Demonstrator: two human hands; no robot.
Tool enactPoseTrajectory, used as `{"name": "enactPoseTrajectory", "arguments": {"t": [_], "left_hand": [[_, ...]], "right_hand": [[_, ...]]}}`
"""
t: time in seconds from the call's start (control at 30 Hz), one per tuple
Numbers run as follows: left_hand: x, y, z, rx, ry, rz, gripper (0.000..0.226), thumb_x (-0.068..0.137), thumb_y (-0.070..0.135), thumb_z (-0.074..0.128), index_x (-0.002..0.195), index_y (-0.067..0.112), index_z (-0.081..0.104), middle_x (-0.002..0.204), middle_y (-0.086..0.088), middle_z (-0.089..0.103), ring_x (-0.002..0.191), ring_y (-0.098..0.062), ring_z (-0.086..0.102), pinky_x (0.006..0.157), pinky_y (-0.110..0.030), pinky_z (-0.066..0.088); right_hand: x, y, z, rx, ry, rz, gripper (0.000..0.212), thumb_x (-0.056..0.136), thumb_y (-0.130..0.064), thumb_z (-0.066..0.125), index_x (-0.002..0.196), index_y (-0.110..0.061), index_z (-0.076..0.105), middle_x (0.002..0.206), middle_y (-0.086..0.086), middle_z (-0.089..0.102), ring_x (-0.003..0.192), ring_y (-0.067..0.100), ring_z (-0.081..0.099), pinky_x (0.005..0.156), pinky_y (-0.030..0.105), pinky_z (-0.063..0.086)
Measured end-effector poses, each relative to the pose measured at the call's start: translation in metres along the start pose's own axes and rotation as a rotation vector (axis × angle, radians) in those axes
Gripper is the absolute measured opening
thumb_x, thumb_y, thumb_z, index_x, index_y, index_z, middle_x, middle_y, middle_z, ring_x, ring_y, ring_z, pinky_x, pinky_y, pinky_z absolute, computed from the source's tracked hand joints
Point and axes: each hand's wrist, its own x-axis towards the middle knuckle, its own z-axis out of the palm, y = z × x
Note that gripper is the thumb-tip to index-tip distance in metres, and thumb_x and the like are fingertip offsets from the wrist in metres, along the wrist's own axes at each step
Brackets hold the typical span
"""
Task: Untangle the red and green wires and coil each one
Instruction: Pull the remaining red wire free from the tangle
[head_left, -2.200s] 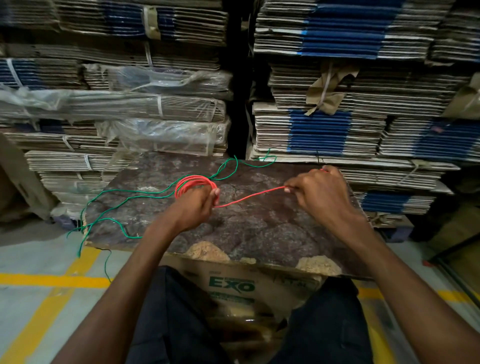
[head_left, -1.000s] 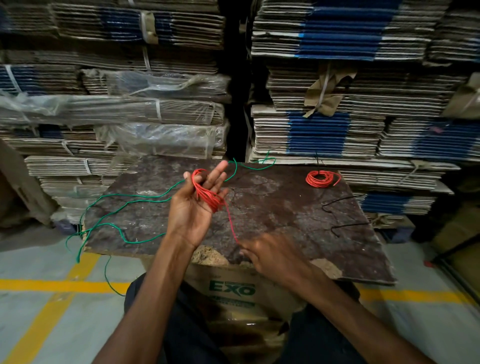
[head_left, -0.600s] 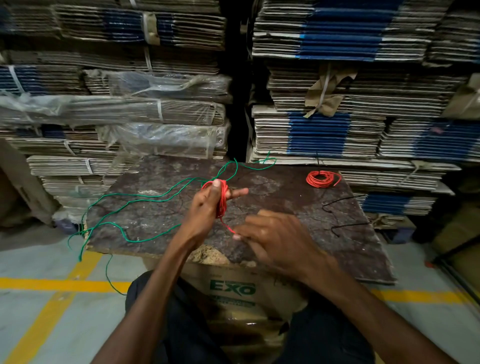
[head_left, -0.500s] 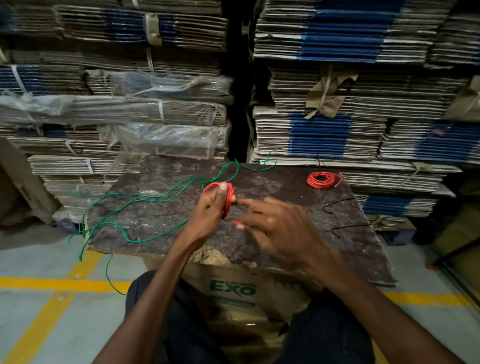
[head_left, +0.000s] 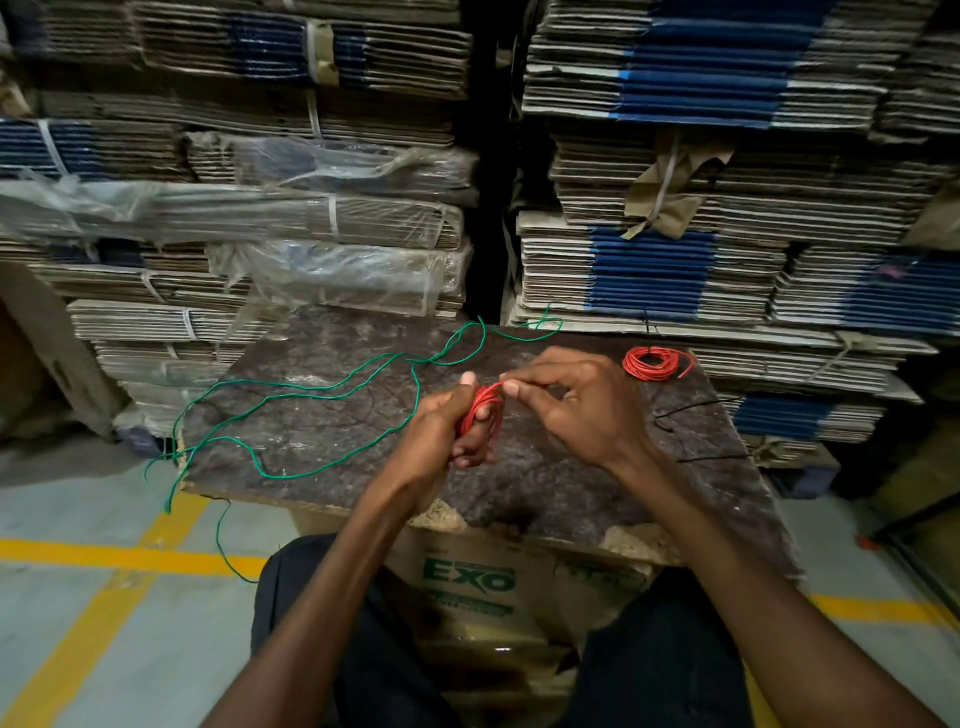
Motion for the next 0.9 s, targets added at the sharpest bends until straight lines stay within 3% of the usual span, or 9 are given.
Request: {"name": "enactPoseTrajectory", "arguments": {"t": [0.07,0.17,0.27,0.37,0.47,0.57,0.7,0.83,0.9], "left_hand": [[0.0,0.001,0.002,-0.107,-0.027,-0.039,0.043,0.1,0.042,0.033,0.068,0.014,0.041,0.037,0.006,0.023,0.029,-0.008,0.019,0.053,-0.034,0.017],[-0.003,0.003,0.003,-0.237,-0.05,-0.11,0.043,0.096,0.046,0.037,0.064,0.017,0.041,0.034,0.008,0.02,0.027,-0.005,0.014,0.047,-0.026,0.03],[-0.005,0.005,0.004,-0.371,-0.043,-0.195,0.047,0.099,0.043,0.037,0.059,0.019,0.042,0.033,0.008,0.019,0.026,-0.004,0.014,0.043,-0.023,0.031],[-0.005,0.007,0.004,-0.528,-0.029,-0.233,0.046,0.098,0.04,0.039,0.056,0.019,0.041,0.031,0.008,0.02,0.024,-0.004,0.016,0.04,-0.021,0.03],[-0.001,0.008,0.002,-0.686,-0.058,-0.236,0.044,0.092,0.037,0.042,0.052,0.019,0.044,0.028,0.008,0.023,0.027,-0.007,0.008,0.04,-0.019,0.028],[0.001,0.008,0.002,-0.723,-0.079,-0.237,0.043,0.09,0.036,0.043,0.05,0.02,0.045,0.027,0.008,0.021,0.032,-0.01,0.003,0.04,-0.019,0.026],[0.004,0.004,0.002,-0.722,-0.047,-0.245,0.044,0.09,0.035,0.043,0.049,0.02,0.044,0.028,0.008,0.016,0.029,-0.009,0.004,0.039,-0.018,0.031],[0.008,-0.005,0.003,-0.646,0.08,-0.253,0.047,0.093,0.037,0.043,0.049,0.021,0.042,0.029,0.007,0.021,0.022,-0.005,0.018,0.04,-0.019,0.037],[0.011,-0.009,0.007,-0.549,0.166,-0.236,0.051,0.098,0.038,0.039,0.05,0.021,0.041,0.031,0.007,0.021,0.025,-0.006,0.021,0.043,-0.02,0.04]], "right_hand": [[0.0,0.006,0.007,0.164,-0.014,0.061,0.016,0.084,-0.037,0.068,0.092,-0.028,0.079,0.083,-0.013,0.071,0.075,0.006,0.064,0.063,0.033,0.051],[-0.004,0.008,0.015,0.453,-0.066,0.143,0.015,0.084,-0.019,0.072,0.095,-0.011,0.078,0.083,-0.003,0.073,0.075,0.009,0.066,0.067,0.024,0.049],[-0.011,0.006,0.018,0.691,-0.143,0.24,0.016,0.089,-0.004,0.066,0.103,-0.004,0.073,0.083,-0.008,0.074,0.075,-0.003,0.064,0.068,0.014,0.049],[-0.021,0.005,0.023,0.759,-0.185,0.264,0.023,0.095,-0.006,0.057,0.115,-0.004,0.068,0.102,-0.004,0.074,0.094,0.003,0.066,0.083,0.019,0.05],[-0.029,0.003,0.03,0.765,-0.217,0.237,0.031,0.098,-0.014,0.05,0.128,-0.017,0.059,0.124,-0.015,0.065,0.122,0.006,0.056,0.103,0.022,0.041],[-0.034,0.002,0.034,0.775,-0.242,0.222,0.036,0.099,-0.022,0.046,0.134,-0.023,0.052,0.136,-0.019,0.056,0.132,0.006,0.047,0.109,0.018,0.034],[-0.035,0.005,0.036,0.832,-0.241,0.261,0.037,0.097,-0.027,0.046,0.133,-0.023,0.052,0.132,-0.021,0.058,0.128,0.002,0.05,0.105,0.017,0.037],[-0.033,0.014,0.041,0.707,-0.125,0.243,0.034,0.094,-0.02,0.059,0.127,-0.026,0.061,0.115,0.012,0.067,0.103,0.011,0.06,0.092,0.021,0.042],[-0.032,0.017,0.043,0.661,-0.085,0.225,0.033,0.094,-0.017,0.06,0.126,-0.024,0.062,0.104,0.018,0.066,0.092,0.016,0.062,0.084,0.02,0.042]]}}
